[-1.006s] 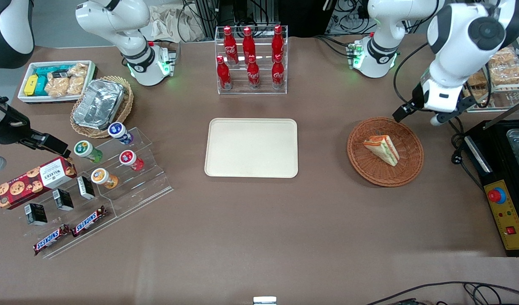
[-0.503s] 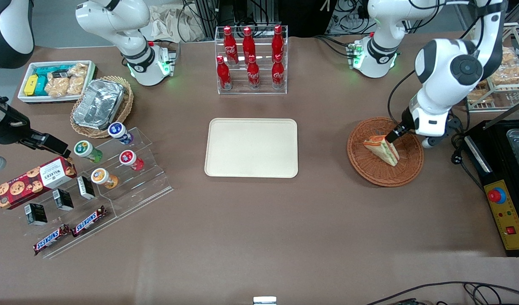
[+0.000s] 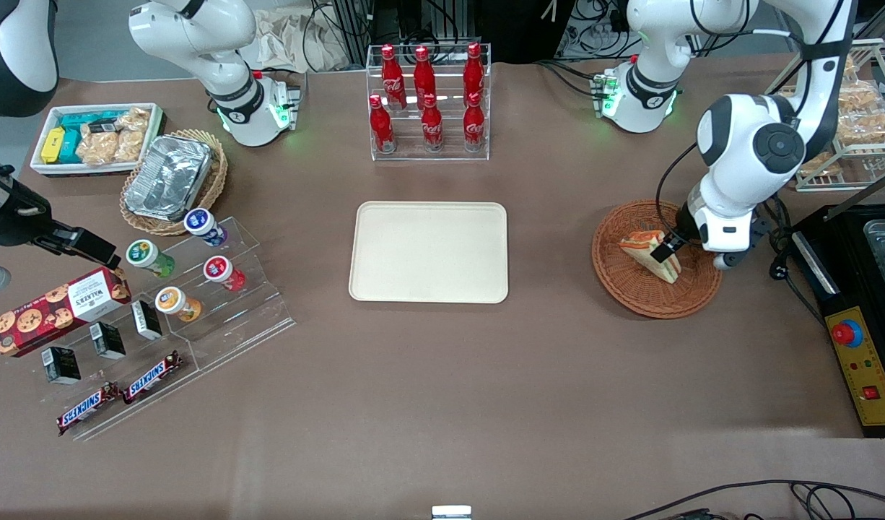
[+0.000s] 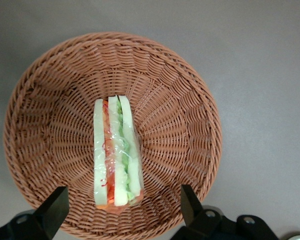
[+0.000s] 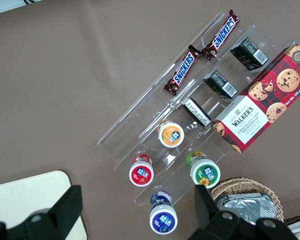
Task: Place sandwich from basket to tray
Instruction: 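Close the left gripper on the sandwich's sides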
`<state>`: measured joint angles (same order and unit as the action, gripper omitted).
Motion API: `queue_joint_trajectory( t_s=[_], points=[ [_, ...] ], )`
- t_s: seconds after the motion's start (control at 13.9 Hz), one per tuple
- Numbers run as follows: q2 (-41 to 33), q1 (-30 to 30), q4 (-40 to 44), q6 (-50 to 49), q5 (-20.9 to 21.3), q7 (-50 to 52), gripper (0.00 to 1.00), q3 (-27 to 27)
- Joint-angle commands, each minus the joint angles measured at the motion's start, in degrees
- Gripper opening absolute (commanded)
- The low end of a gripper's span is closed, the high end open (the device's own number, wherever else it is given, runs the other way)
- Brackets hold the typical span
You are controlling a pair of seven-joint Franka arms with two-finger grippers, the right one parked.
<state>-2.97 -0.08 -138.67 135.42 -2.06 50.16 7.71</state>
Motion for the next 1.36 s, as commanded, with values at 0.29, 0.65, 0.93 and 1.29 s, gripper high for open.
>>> queue_joint_trajectory(
  t_s=[0.29, 0.65, 0.93, 1.29],
  points=[
    [1.82, -1.50, -4.41, 8.79, -0.05, 3.80, 0.99, -0.07],
    [3.14, -1.33, -5.03, 10.38, -0.05, 3.89, 0.99, -0.24],
    [4.63, -1.15, -5.65, 12.85, -0.13, 3.98, 0.99, -0.42],
    [5.86, -1.15, -5.65, 13.11, -0.14, 4.07, 0.99, -0.42]
  ],
)
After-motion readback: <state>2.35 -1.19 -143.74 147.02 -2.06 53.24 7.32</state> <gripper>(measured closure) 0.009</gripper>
